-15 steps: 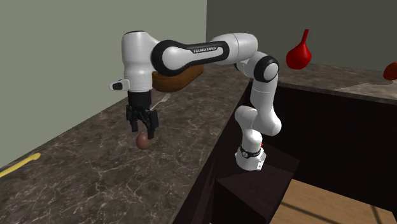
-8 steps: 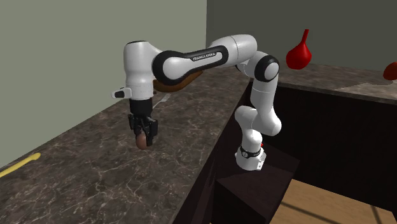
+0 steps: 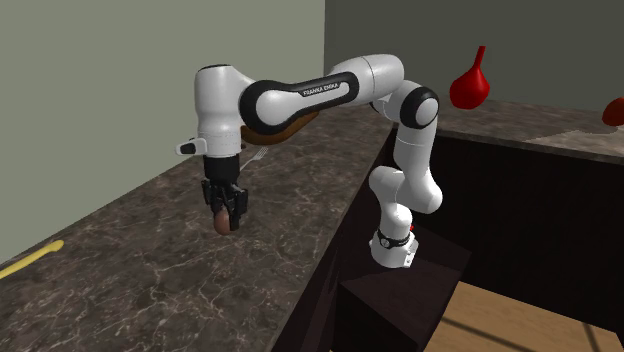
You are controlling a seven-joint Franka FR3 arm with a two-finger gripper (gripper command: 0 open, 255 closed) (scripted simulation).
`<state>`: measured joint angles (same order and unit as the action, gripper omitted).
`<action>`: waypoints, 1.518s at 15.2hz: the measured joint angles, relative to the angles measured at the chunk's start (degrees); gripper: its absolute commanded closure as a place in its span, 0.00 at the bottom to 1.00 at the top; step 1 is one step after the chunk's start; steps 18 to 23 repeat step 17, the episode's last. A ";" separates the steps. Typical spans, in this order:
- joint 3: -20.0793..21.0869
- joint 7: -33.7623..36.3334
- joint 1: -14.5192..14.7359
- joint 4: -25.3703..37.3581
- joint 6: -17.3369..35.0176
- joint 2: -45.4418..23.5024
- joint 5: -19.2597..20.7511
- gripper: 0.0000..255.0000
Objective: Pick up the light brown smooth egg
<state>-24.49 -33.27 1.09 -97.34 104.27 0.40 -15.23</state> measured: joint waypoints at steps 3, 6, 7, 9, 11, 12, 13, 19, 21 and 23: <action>-0.06 0.14 -0.06 1.03 -1.00 -0.06 0.03 1.00; -0.14 0.53 -0.14 3.56 -3.10 -0.51 -0.06 1.00; -0.17 0.65 -0.17 4.25 -3.76 -0.53 -0.05 1.00; -0.26 0.94 -0.26 6.32 -5.48 -0.91 -0.15 1.00; -0.38 1.13 -0.39 8.26 -7.11 -1.25 -0.27 1.00; -0.43 1.22 -0.45 9.30 -7.81 -1.62 -0.42 1.00; -0.50 1.31 -0.53 10.52 -8.68 -2.03 -0.59 1.00; -0.73 1.72 -0.83 14.50 -11.87 -2.90 -0.97 1.00; -0.73 1.72 -0.83 14.50 -11.87 -2.90 -0.97 1.00; -0.73 1.72 -0.83 14.50 -11.87 -2.90 -0.97 1.00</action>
